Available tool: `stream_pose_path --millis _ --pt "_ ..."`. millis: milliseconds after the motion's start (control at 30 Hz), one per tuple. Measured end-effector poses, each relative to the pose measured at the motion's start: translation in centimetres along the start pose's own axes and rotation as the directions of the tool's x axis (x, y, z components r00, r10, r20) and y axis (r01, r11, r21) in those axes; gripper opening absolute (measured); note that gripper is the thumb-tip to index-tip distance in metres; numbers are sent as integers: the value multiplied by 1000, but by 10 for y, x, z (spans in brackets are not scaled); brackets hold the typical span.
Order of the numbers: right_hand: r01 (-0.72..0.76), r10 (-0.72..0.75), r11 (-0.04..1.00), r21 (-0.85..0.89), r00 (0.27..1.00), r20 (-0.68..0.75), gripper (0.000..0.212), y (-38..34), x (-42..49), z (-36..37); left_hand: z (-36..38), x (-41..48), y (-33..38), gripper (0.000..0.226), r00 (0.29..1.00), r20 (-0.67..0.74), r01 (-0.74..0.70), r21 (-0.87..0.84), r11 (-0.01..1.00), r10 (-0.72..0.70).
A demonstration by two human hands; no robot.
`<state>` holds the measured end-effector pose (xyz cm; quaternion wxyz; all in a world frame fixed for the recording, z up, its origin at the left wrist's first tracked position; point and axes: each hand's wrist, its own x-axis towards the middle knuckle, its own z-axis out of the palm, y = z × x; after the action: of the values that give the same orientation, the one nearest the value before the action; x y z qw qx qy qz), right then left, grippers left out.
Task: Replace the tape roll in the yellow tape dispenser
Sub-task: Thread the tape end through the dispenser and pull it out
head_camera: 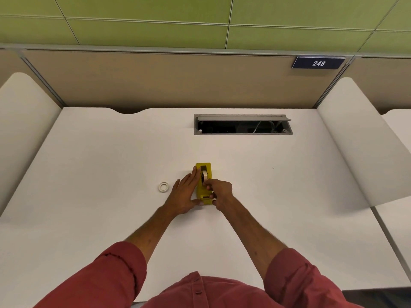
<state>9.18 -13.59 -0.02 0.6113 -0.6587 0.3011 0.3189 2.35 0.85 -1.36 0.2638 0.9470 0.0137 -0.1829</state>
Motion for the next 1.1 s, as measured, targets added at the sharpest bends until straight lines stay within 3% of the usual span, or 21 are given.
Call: stream_pose_path --millis 267,467,733,900,1100 --pt "20 -21 1000 12 1000 13 3 20 -7 -6 3 0 -1 116 1000 7 -1 17 1000 1" --pt "49 -49 999 7 998 34 12 41 -15 -17 4 -1 0 115 1000 -4 -4 43 999 4" --pt "92 -94 995 39 994 64 6 63 -21 -23 -1 -4 8 117 999 -29 49 151 987 -45" --pt "118 -119 993 19 992 42 21 74 -22 -24 -2 -4 10 118 999 -17 50 168 984 -48" --pt "142 -142 990 1 990 25 12 86 -25 -27 -1 -3 9 121 999 -11 49 177 983 -48"
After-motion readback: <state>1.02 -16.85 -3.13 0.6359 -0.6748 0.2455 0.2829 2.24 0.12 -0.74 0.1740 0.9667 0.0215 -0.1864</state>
